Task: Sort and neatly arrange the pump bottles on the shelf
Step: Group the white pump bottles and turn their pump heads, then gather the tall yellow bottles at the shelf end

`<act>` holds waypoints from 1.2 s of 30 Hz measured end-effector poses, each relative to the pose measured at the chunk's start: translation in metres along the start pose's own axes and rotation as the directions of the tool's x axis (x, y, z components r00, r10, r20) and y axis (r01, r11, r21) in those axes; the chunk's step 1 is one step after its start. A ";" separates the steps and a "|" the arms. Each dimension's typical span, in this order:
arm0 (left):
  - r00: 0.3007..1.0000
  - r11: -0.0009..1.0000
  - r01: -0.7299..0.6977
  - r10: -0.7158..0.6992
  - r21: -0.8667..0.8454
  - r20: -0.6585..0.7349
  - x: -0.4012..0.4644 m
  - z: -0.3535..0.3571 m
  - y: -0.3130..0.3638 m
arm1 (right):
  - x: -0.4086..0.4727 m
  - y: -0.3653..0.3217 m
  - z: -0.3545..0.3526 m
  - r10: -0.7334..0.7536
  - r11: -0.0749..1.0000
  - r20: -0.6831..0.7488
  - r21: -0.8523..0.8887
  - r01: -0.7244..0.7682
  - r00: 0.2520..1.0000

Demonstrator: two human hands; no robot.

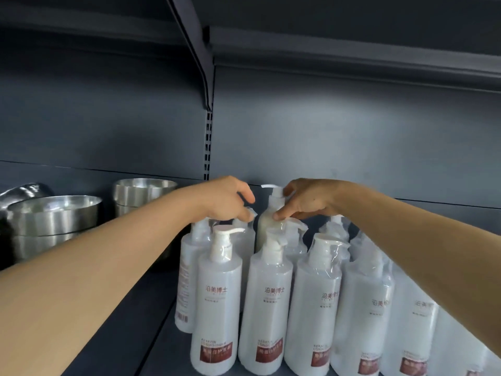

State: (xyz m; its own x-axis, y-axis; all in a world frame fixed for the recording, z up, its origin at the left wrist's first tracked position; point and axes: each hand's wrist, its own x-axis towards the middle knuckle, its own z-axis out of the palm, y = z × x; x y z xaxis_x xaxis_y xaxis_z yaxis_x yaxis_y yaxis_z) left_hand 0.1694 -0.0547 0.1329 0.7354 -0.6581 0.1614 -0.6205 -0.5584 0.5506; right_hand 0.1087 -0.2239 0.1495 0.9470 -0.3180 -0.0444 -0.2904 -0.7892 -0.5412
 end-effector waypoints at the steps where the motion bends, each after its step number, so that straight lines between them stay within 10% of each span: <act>1: 1.000 0.999 -0.009 0.009 0.036 0.013 0.003 0.001 0.000 | 0.004 0.001 0.001 0.011 0.999 0.027 0.032 -0.012 1.000; 15: 0.998 0.989 -0.056 0.058 0.135 -0.012 0.020 0.006 -0.012 | 0.016 -0.002 0.016 0.075 0.994 0.078 0.078 -0.081 0.994; 36: 0.996 0.979 -0.088 0.081 0.185 0.045 0.022 0.001 0.012 | -0.042 0.014 -0.065 0.149 0.855 -0.500 0.499 0.144 0.853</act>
State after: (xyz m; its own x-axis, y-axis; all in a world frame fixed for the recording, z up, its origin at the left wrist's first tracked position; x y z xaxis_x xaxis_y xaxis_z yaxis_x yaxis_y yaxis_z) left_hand 0.1780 -0.0766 0.1419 0.6699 -0.7232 0.1682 -0.7223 -0.5823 0.3730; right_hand 0.0562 -0.2558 0.1988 0.6960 -0.6515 0.3018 -0.0435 -0.4578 -0.8880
